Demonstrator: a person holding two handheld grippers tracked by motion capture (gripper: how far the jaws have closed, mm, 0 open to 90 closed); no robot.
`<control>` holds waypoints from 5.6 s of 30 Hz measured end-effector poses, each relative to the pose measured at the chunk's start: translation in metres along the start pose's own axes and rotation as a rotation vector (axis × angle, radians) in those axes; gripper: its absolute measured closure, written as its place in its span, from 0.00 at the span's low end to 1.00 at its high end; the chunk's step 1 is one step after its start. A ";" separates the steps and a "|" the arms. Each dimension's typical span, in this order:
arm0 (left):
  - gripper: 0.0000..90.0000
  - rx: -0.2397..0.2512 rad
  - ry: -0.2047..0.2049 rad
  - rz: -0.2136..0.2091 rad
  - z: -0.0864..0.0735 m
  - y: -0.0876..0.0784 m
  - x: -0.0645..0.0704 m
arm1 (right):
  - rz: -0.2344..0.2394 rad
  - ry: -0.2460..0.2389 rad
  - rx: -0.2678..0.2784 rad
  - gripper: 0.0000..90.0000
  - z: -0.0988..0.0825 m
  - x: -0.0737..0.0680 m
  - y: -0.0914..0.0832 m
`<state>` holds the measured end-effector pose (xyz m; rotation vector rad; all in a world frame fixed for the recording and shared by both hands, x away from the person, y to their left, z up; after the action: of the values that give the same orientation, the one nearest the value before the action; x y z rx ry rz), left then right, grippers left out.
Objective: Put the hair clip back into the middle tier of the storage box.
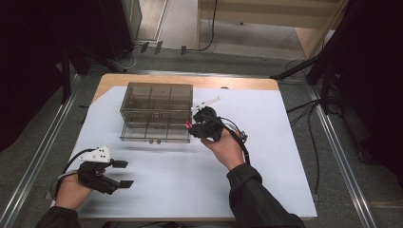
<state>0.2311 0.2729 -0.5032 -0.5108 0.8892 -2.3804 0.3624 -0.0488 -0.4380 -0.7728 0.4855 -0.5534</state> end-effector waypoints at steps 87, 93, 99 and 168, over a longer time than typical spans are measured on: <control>0.25 -0.006 -0.002 0.001 -0.001 -0.001 0.001 | 0.015 0.004 -0.137 0.84 0.015 -0.011 0.064; 0.25 -0.006 -0.003 -0.001 -0.001 -0.001 0.000 | 0.021 0.006 -0.118 0.82 0.016 -0.010 0.061; 0.25 -0.004 -0.007 0.001 -0.001 -0.002 0.000 | 0.026 0.008 -0.096 0.78 0.018 -0.011 0.056; 0.25 -0.002 0.007 -0.029 0.016 0.011 -0.008 | 0.028 -0.042 0.098 0.55 -0.029 0.022 -0.018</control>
<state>0.2491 0.2633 -0.5007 -0.5195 0.8933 -2.4095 0.3570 -0.0880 -0.4467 -0.6819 0.4263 -0.5303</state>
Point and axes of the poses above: each handheld gripper's, and its own axes: y roughly forward along the jaws, z roughly out of its top, x roughly to its right, the point moved 1 cm from there along y, roughly forward along the jaws, and after that the axes turned 7 degrees about z, right-handed, at the moved point
